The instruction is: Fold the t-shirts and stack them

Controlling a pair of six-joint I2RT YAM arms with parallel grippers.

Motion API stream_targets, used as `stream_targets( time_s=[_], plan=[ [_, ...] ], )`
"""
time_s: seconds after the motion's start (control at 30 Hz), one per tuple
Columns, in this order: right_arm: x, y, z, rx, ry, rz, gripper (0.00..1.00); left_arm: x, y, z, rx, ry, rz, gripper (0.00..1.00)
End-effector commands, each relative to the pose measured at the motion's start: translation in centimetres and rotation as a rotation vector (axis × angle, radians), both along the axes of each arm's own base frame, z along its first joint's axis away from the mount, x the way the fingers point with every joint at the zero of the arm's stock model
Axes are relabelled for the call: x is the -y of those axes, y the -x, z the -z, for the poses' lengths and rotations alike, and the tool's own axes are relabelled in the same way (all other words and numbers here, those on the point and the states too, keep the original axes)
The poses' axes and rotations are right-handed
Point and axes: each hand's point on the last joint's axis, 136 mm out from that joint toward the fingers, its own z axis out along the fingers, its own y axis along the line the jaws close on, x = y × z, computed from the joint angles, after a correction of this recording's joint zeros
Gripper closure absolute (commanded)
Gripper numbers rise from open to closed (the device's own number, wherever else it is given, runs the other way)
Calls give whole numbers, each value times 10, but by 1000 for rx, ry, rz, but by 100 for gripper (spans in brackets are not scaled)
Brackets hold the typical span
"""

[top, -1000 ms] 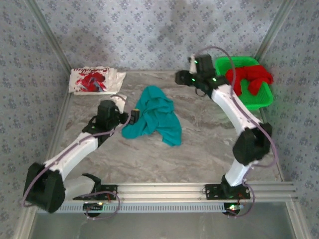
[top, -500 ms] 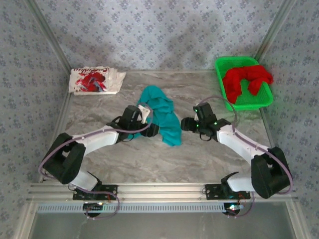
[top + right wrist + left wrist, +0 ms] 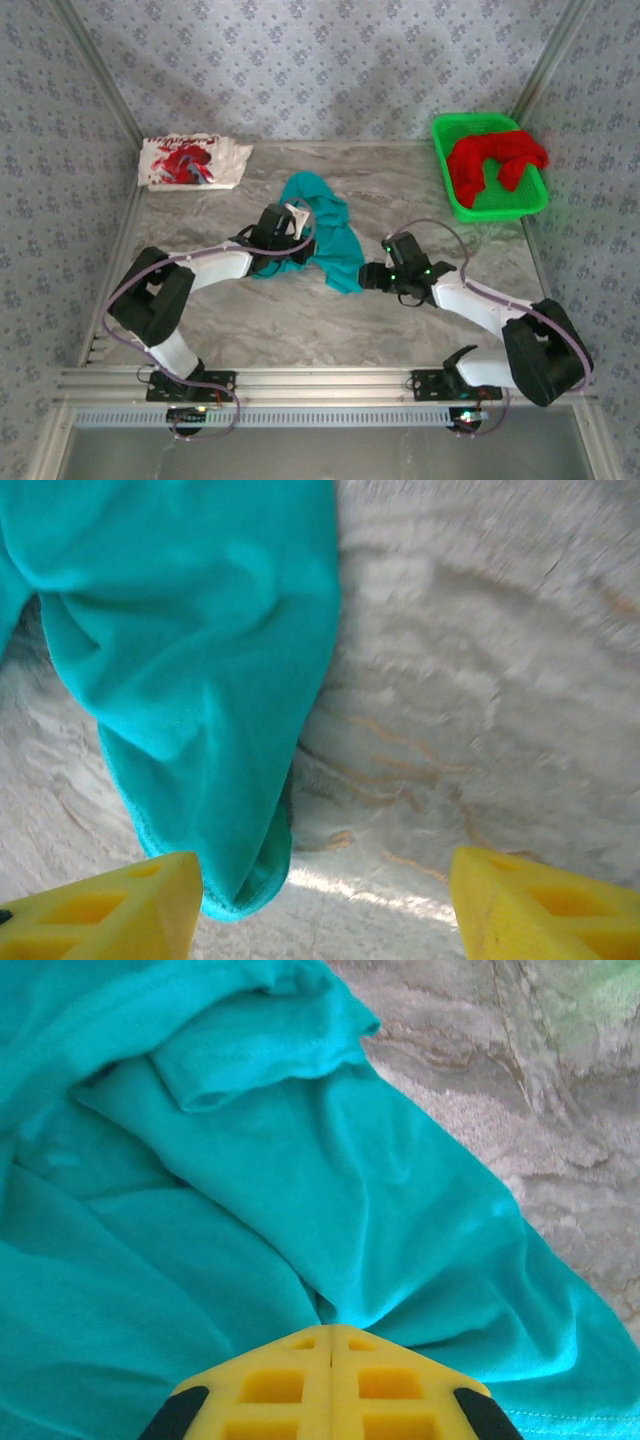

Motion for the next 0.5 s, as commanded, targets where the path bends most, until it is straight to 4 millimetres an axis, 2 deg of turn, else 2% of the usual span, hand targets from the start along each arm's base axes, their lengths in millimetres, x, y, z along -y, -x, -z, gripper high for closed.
stream_targets(
  time_s=[0.0, 0.03, 0.07, 0.1, 0.17, 0.2, 0.3, 0.47],
  plan=[
    [-15, 11, 8, -54, -55, -35, 31, -12, -17, -49, 98, 64, -77, 100],
    [-16, 12, 10, -64, -60, -40, 31, -18, -18, -53, 97, 63, -90, 100],
    [-18, 12, 11, -65, -63, -45, 31, -23, -19, -55, 91, 57, -108, 96],
    [-19, 11, 11, -59, -62, -50, 31, -29, -19, -55, 79, 59, -128, 83],
    [-17, 8, 11, -52, -46, -44, 31, -38, -16, -49, 43, 58, -160, 46],
    [-18, 6, 10, -45, -45, -45, 31, -40, -13, -44, 17, 51, -167, 39],
    [-18, 4, 9, -32, -39, -42, 31, -34, -3, -29, -47, 45, -159, 34],
    [-16, 6, 14, -30, -33, -39, 32, -20, 5, -5, -116, 66, -146, 35]
  ],
)
